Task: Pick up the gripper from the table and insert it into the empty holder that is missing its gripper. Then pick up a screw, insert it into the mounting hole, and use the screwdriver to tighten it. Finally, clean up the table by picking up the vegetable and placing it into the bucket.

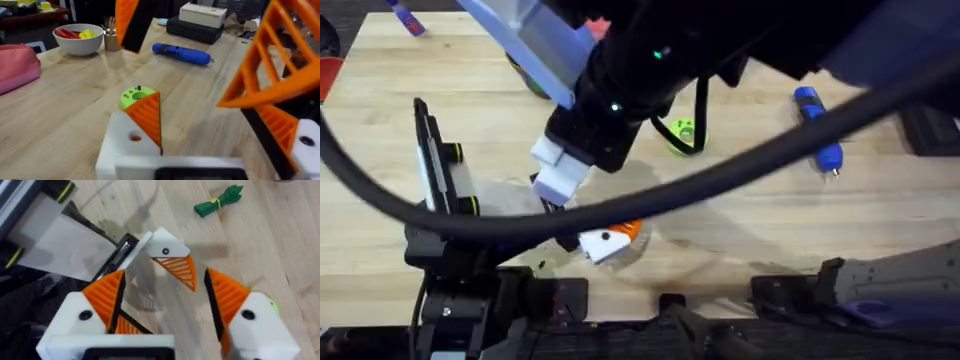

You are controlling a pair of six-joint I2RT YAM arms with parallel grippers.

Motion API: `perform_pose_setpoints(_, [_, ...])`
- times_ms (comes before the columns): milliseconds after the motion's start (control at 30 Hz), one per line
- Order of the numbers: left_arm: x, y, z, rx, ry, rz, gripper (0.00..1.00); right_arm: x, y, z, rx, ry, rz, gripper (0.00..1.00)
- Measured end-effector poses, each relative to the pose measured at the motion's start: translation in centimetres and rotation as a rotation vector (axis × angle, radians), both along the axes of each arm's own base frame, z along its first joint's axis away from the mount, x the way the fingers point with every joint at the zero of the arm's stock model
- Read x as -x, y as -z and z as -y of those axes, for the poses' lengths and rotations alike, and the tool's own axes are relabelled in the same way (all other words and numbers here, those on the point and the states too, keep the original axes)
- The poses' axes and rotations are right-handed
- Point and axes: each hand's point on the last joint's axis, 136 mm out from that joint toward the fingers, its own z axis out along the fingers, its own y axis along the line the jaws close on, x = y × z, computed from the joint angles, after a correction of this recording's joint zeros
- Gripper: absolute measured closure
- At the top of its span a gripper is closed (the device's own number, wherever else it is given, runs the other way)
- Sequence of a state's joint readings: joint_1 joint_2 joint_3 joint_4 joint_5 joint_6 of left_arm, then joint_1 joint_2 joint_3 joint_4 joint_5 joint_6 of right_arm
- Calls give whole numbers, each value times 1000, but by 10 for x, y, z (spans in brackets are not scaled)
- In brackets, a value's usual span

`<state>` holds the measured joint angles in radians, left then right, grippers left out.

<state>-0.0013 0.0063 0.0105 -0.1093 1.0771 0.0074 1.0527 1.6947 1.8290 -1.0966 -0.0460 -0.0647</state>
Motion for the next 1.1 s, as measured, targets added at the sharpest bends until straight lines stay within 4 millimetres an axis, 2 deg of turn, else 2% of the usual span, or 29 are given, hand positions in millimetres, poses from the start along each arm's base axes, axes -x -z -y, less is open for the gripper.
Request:
perform_pose_setpoints(367, [0,0,0,0,0,0,15,-3,-1,2,-1,9,1,106])
perform_pose_setpoints(533, [0,0,0,0,0,0,15,-16,-13,16,-29,63,12,105])
perform_pose_setpoints(633, [0,0,0,0,0,0,15,-25,-30,35,-71,131,24,105])
perform_pose_setpoints(767, [0,0,0,0,0,0,15,-35,-41,76,-98,291,46,103])
perform_pose_setpoints(900, [0,0,0,0,0,0,15,-37,-31,118,-78,422,57,103])
perform_pose_setpoints(1100, [0,0,0,0,0,0,16,-48,-10,167,-59,626,21,103])
